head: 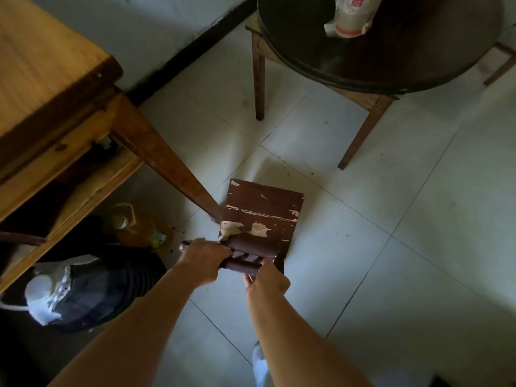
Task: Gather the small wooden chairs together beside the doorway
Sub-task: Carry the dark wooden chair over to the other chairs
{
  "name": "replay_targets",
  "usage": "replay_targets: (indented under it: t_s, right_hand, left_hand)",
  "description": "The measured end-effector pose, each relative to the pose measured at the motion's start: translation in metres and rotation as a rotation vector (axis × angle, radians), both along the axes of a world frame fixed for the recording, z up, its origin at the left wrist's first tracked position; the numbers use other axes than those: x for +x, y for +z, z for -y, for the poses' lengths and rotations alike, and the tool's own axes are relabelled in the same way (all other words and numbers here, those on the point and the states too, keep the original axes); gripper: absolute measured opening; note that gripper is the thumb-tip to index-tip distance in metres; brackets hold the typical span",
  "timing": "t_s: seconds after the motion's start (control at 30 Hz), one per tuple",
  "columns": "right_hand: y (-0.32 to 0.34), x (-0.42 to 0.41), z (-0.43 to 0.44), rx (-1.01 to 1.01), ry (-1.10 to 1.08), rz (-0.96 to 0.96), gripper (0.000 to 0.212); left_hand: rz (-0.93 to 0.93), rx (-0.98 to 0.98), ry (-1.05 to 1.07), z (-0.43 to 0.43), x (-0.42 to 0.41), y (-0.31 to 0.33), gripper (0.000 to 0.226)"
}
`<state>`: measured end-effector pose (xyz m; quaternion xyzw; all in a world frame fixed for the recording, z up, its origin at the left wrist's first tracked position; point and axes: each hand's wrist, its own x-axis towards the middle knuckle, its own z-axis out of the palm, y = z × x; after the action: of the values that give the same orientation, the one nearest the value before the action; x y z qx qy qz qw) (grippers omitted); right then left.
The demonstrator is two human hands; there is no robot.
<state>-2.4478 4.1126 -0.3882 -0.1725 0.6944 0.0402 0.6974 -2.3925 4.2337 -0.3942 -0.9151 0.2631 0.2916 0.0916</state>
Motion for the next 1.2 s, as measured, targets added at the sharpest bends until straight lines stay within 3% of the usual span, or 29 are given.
replay_targets:
  t_s: [0.23,0.4,0.73,0.9,1.1,1.2]
  right_hand:
    - [0.016,0.005,0.027,-0.225,0.176,-0.017,0.038]
    - [0.056,0.008,0.082,-0.405,0.367,-0.013,0.015]
    - [0.164,-0.019,0.222,-0.617,0.438,0.04,0.036]
    - [0.22,-0.035,0.292,-0.768,0.499,0.006,0.032]
    - [0.276,-0.052,0.395,-0.889,0.504,0.011,0.04]
    - [0.301,-0.056,0.445,-0.936,0.506,0.02,0.038]
  left_hand:
    - [-0.065,-0.046,-0.075,0.021,0.011,0.01,0.024]
    - [-0.112,-0.217,-0.028,0.067,0.003,0.054,0.033]
    - [-0.38,-0.416,0.073,0.205,-0.034,0.154,0.04]
    - [-0.504,-0.507,0.089,0.278,-0.044,0.203,0.039]
    - [-0.861,-0.59,0.262,0.378,-0.045,0.269,0.013]
    - [-0.914,-0.635,0.269,0.424,-0.044,0.295,0.021]
